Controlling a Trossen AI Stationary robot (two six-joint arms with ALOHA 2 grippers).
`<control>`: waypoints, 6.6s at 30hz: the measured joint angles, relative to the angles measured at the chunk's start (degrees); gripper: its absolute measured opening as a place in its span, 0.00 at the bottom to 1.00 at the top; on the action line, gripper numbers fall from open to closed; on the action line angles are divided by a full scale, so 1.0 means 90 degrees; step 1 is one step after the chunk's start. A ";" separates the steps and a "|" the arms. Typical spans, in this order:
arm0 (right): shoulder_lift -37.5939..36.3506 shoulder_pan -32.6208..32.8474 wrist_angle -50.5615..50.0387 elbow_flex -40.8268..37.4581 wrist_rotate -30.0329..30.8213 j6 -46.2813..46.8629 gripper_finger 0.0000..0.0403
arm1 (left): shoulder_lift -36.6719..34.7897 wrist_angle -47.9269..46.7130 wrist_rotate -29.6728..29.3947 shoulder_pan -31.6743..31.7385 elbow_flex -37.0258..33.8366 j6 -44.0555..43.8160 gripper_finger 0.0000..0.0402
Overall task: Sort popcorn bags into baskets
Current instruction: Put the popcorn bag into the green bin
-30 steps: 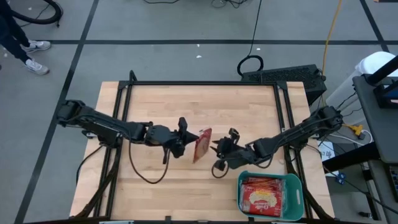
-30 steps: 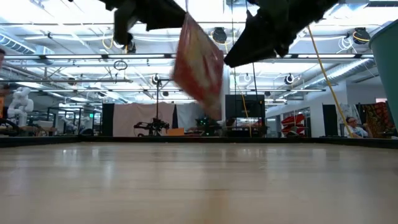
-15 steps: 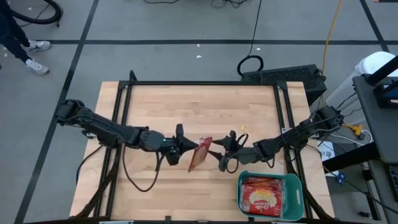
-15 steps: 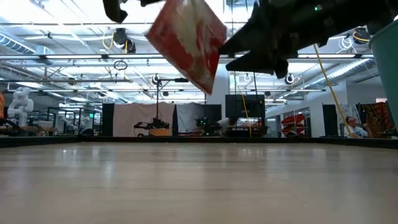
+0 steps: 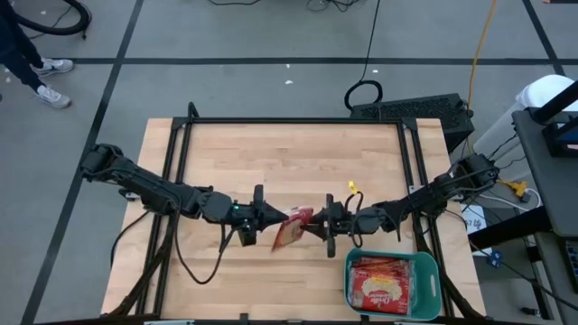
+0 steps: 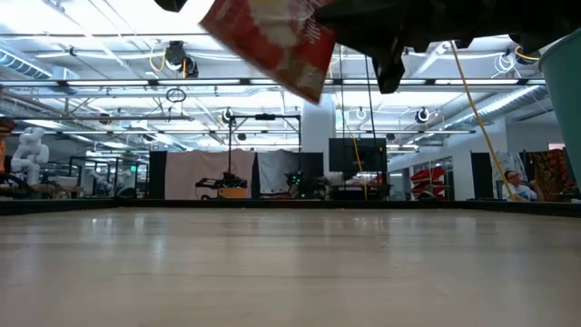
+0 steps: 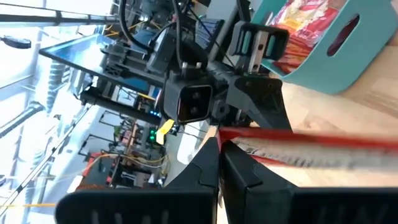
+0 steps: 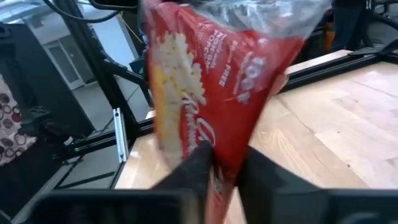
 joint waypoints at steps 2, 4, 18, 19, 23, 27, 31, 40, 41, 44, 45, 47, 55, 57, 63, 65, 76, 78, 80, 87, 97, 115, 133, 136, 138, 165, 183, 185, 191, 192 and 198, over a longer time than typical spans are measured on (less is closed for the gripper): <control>0.0000 0.0000 0.0033 0.0000 -0.0009 -0.0011 0.07 | 0.0000 0.0040 -0.0015 0.0002 0.0000 -0.0001 0.01; 0.0000 0.0018 0.0058 0.0002 -0.0012 -0.0017 0.03 | 0.0000 0.0092 -0.0046 0.0000 0.0000 -0.0064 0.03; -0.0331 0.0289 0.0076 0.0010 0.0647 -0.0048 0.02 | 0.0000 -0.0445 -0.4618 -0.0669 0.0005 -0.1214 0.42; -0.0403 0.0316 0.0065 0.0007 0.0791 -0.0123 0.02 | 0.0002 -0.0452 -0.4951 -0.0756 0.0002 -0.1356 0.46; -0.0696 0.0441 0.0356 0.0010 0.1378 -0.0532 0.02 | -0.0114 -0.0751 -0.5186 -0.1120 0.0005 -0.1969 0.56; -0.0730 0.0442 0.0895 0.0012 0.1379 -0.1106 0.02 | -0.0107 -0.1062 -0.4750 -0.1480 0.0002 -0.1940 0.59; -0.0721 0.0384 0.1118 0.0012 0.1382 -0.1014 0.02 | -0.0114 -0.1057 -0.4725 -0.1767 0.0002 -0.1834 0.59; -0.0622 0.0208 0.0714 0.0010 0.0046 0.0801 0.02 | -0.0114 -0.1095 -0.4357 -0.1756 0.0002 0.1513 0.57; -0.0622 0.0190 0.0665 0.0010 -0.0177 0.1068 0.02 | -0.0114 -0.1097 -0.4190 -0.1723 0.0002 0.1705 0.57; -0.0622 0.0111 0.0327 0.0012 -0.0661 0.1750 0.02 | -0.0113 -0.1095 -0.3531 -0.1747 0.0002 0.2252 0.58; -0.0622 0.0058 0.0194 0.0012 -0.0828 0.2000 0.02 | -0.0112 -0.1070 -0.3328 -0.1786 0.0002 0.2387 0.58; -0.0622 -0.0080 -0.0040 0.0012 -0.1207 0.2535 0.02 | -0.0109 -0.0999 -0.2920 -0.1840 0.0002 0.2656 0.57; -0.0599 -0.0627 -0.0433 0.0012 -0.2163 0.3771 0.02 | -0.0109 -0.1112 -0.2032 -0.1735 0.0002 0.3339 0.56; -0.0602 -0.0705 -0.0468 0.0012 -0.2196 0.3848 0.02 | -0.0109 -0.1171 -0.1999 -0.1688 0.0002 0.3454 0.56; -0.0600 -0.0950 -0.0496 0.0012 -0.2486 0.3939 0.02 | 0.0021 -0.1233 -0.1526 -0.1370 0.0002 0.3745 0.55; -0.0600 -0.0973 -0.0536 0.0012 -0.2526 0.3985 0.02 | 0.0111 -0.1253 -0.1531 -0.1275 0.0000 0.3823 0.55; -0.0600 -0.0995 -0.0595 0.0012 -0.2241 0.3529 0.04 | 0.0376 -0.1100 -0.1540 -0.1009 0.0000 0.3615 0.14; -0.0600 -0.0926 -0.0720 0.0012 -0.1970 0.3222 0.09 | 0.0376 -0.1119 -0.1636 -0.1009 0.0000 0.3432 0.05; -0.0600 -0.0855 -0.0802 0.0012 -0.1784 0.2972 0.16 | 0.0376 -0.1134 -0.1762 -0.1007 0.0000 0.3276 0.05; -0.0940 -0.0819 -0.1460 0.0012 -0.1484 0.2763 0.39 | 0.0233 -0.1629 -0.2001 -0.0819 0.0000 0.2562 0.04; -0.2484 -0.0216 -0.4680 0.0017 0.1127 0.1455 0.46 | -0.0568 -0.3182 -0.0409 0.0312 -0.0005 -0.0241 0.04; -0.0271 0.1419 -0.0287 0.0035 0.3700 -0.3983 0.46 | -0.0846 0.2656 0.1216 0.0736 -0.2381 -0.2709 0.04; 0.1132 0.1053 -0.0853 0.2314 0.3525 -0.5809 0.40 | -0.0811 0.3418 0.2731 0.0716 -0.2761 -0.2801 0.07; 0.1131 0.0988 -0.0911 0.2331 0.3174 -0.5501 0.30 | -0.0811 0.3421 0.2703 0.0729 -0.2761 -0.2787 0.07; 0.1124 0.0921 -0.0906 0.2334 0.2934 -0.5322 0.21 | -0.0811 0.3421 0.2708 0.0721 -0.2761 -0.2769 0.07; 0.0143 0.2047 -0.9792 0.5289 0.1850 0.1933 0.03 | -0.0828 0.3195 -0.0983 -0.0153 -0.2756 -0.3880 0.74; 0.0176 0.2231 -1.4760 0.7210 -0.2647 0.6495 0.04 | -0.0828 0.2738 -0.0981 -0.0151 -0.2756 -0.4017 0.74; 0.0234 0.2259 -1.4725 0.7208 -0.2958 0.6622 0.04 | -0.0828 0.2736 -0.0981 -0.0151 -0.2756 -0.4017 0.74; 0.0413 0.2382 -1.4908 0.7198 -0.3519 0.6400 0.04 | -0.0828 0.2738 -0.0981 -0.0147 -0.2756 -0.4026 0.74; 0.0448 0.2436 -1.4935 0.7198 -0.3538 0.6242 0.04 | -0.0828 0.2736 -0.0981 -0.0148 -0.2756 -0.4027 0.74; 0.0638 0.2657 -1.5294 0.7196 -0.3130 0.5884 0.04 | -0.0828 0.2736 -0.0981 -0.0148 -0.2756 -0.4048 0.74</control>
